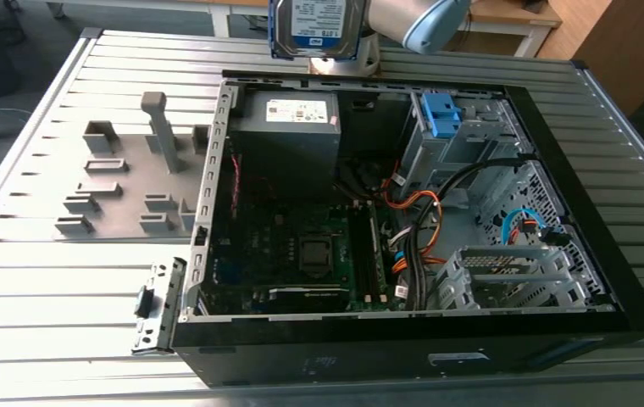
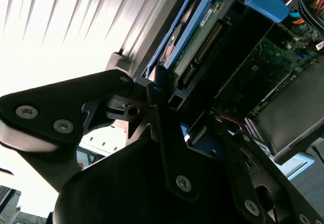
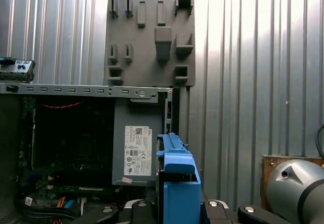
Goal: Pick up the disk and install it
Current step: 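Pick up the disk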
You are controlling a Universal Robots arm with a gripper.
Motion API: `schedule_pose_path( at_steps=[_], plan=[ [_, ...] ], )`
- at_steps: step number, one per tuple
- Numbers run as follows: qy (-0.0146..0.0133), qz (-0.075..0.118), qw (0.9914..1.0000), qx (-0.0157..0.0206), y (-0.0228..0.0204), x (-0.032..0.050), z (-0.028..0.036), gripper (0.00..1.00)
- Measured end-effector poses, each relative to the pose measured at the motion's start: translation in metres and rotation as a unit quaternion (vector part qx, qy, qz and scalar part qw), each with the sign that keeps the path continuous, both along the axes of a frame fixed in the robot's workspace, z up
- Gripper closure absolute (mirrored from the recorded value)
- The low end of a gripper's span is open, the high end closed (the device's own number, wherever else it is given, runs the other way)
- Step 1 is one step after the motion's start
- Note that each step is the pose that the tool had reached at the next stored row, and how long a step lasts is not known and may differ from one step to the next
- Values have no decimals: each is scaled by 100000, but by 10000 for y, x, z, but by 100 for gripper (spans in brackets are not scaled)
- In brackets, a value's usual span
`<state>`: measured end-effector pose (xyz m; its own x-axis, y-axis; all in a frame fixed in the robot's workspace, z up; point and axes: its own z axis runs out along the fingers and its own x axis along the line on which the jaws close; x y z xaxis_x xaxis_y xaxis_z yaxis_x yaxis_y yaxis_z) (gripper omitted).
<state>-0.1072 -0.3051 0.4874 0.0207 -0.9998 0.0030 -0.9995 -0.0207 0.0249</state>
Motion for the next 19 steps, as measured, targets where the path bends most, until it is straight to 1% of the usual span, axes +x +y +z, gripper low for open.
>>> schedule_pose_path(
  at_steps=[19],
  plan=[
    [2,4,100000,-11,-56,0,-3,64]
  ],
)
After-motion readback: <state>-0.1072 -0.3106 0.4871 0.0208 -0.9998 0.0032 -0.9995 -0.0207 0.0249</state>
